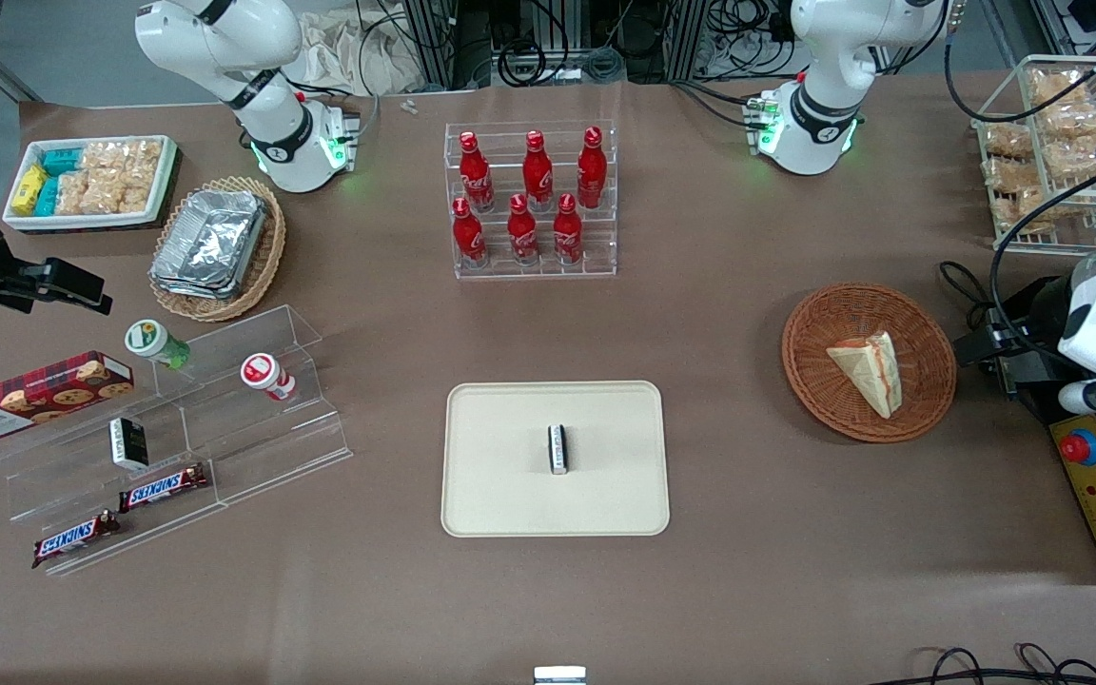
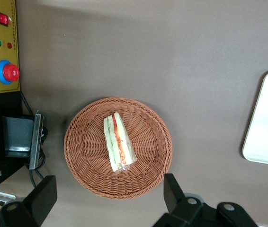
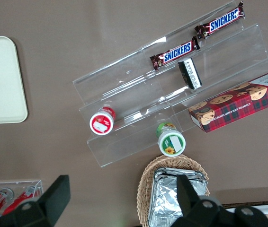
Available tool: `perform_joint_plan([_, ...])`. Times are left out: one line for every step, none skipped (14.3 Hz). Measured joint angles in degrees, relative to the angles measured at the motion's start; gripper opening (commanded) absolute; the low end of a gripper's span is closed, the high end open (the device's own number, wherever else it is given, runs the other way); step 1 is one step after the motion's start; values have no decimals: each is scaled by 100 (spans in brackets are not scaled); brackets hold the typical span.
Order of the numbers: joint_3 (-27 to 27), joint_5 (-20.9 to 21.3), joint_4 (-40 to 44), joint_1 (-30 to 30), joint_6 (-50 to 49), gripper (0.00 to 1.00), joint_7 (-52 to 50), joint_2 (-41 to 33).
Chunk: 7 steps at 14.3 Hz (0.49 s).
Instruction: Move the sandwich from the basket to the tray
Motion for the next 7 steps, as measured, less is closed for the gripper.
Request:
perform_joint_plan([0, 0, 8, 0, -17, 100, 17, 0])
perform_joint_plan([1, -1, 10, 1, -70, 100, -59, 0])
perform_joint_plan([1, -1, 10, 1, -121, 100, -271, 0])
perform_joint_plan([0, -1, 10, 0, -146, 100, -548, 0])
perform_joint_plan([-3, -1, 10, -2, -155, 100, -767, 1])
perform_joint_plan([-8, -1, 10, -4, -157, 100, -888, 1])
perform_joint_plan([-11, -2, 10, -6, -159, 100, -946, 1])
